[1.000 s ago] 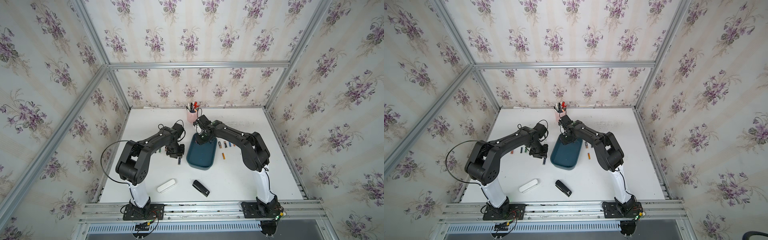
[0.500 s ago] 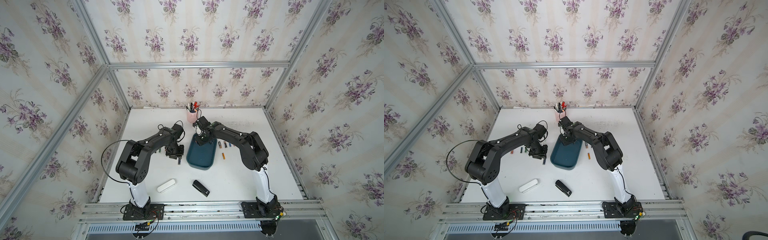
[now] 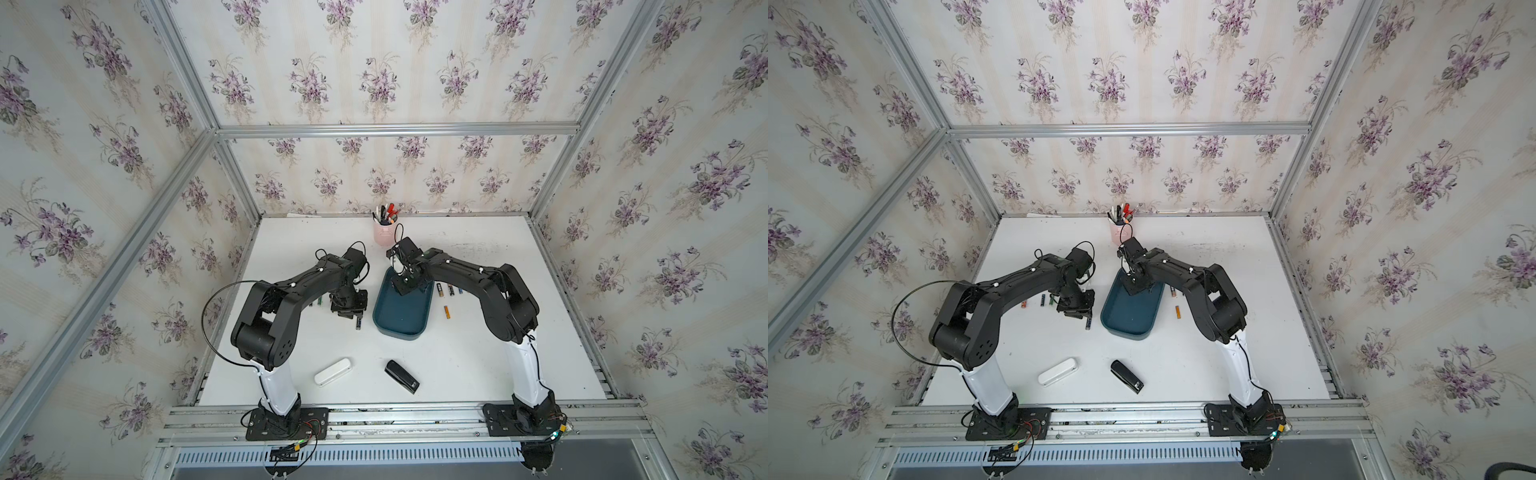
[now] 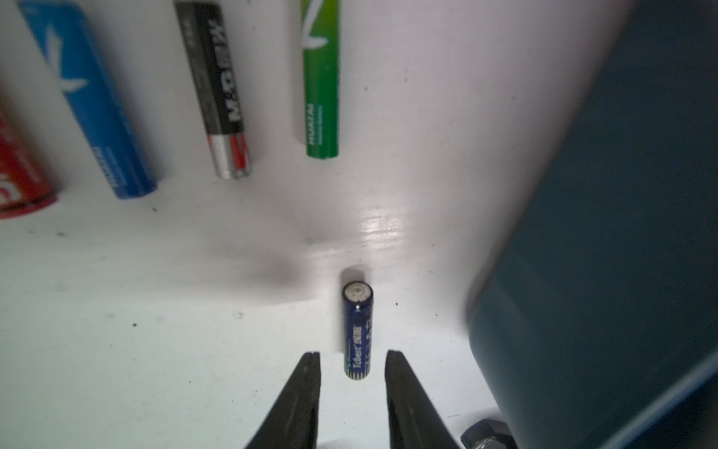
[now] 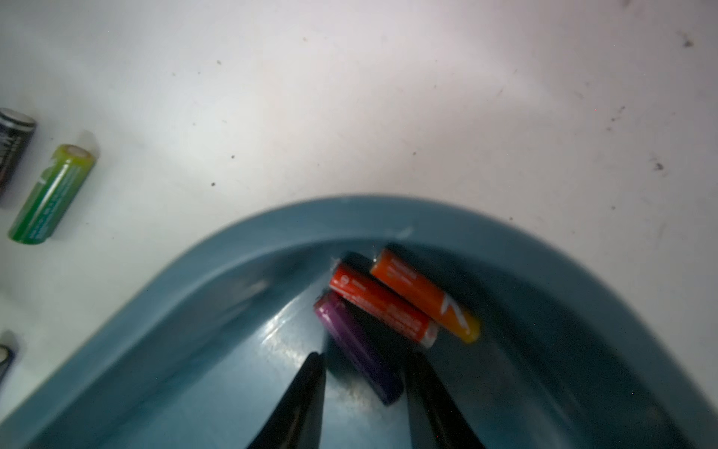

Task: Take the batteries out of the storage box
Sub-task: Pick up the battery from the storage box.

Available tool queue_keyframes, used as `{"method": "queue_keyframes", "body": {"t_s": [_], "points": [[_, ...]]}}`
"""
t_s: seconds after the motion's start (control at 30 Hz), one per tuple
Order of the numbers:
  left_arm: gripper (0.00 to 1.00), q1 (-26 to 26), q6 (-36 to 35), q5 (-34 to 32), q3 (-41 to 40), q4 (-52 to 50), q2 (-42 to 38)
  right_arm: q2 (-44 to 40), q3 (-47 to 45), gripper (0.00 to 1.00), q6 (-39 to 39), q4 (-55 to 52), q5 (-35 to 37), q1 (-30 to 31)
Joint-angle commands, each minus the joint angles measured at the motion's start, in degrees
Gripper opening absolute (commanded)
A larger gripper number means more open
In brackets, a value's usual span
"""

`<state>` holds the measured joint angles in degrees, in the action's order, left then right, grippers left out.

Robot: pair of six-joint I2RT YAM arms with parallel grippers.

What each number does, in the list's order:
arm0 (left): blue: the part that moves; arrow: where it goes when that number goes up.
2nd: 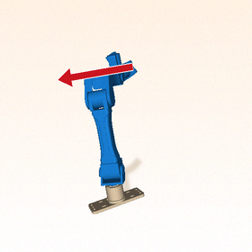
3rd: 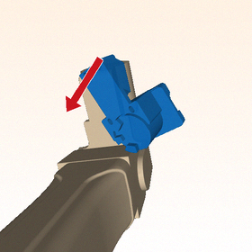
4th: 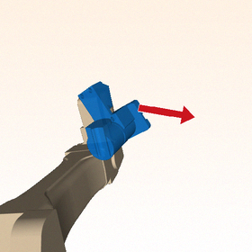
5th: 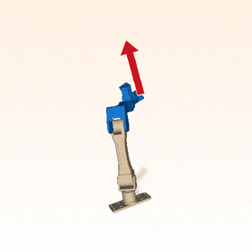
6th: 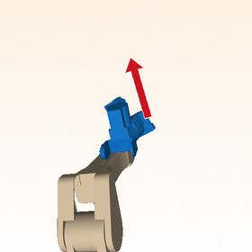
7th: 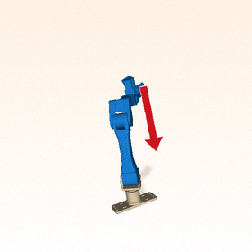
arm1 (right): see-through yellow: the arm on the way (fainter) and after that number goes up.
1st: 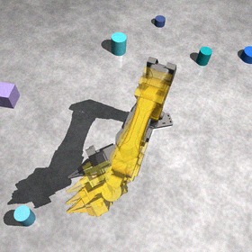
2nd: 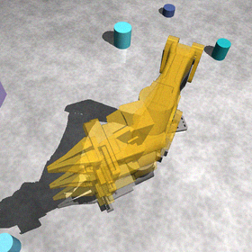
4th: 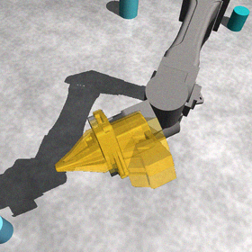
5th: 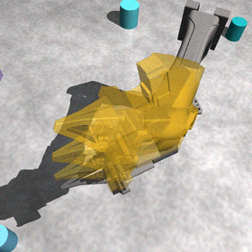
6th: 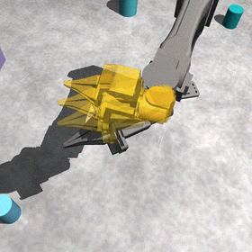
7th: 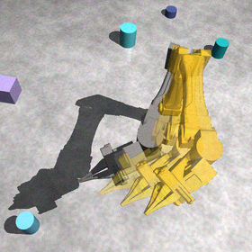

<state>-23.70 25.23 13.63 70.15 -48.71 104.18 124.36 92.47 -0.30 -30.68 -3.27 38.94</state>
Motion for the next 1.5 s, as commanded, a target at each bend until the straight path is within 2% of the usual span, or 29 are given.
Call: {"method": "queue_keyframes", "body": {"t_s": [0.0,0.37,0.5,0.63,0.77,1.07,1.47], "points": [[0.34,0.00,-0.57,-0.75,0.32,-1.11,-0.46,0.36,0.78,0.38,0.56,-1.21,0.88,0.00],[0.34,0.03,-0.88,-0.88,0.73,-1.37,-0.51,-2.37,-4.63,0.20,-1.00,1.18,-1.74,0.13],[0.34,0.11,-0.86,-0.93,0.80,-1.46,-0.77,-2.57,-5.13,0.20,-1.02,1.33,-2.27,0.31],[0.34,0.07,-0.95,-0.89,0.78,-1.48,-0.95,-1.63,-4.24,0.29,-1.05,1.07,-2.09,0.27],[0.34,0.06,-0.98,-0.98,0.84,-1.71,-1.09,0.14,-2.31,0.30,-1.11,0.26,-1.75,0.34],[0.34,0.47,-1.66,-1.59,2.08,-2.67,-1.27,0.86,-1.37,0.13,-1.85,-2.04,0.56,0.44],[0.34,0.79,-2.21,-1.89,5.71,-4.31,-0.34,-5.46,-1.15,0.12,-8.73,-5.78,-2.43,0.53]]}}
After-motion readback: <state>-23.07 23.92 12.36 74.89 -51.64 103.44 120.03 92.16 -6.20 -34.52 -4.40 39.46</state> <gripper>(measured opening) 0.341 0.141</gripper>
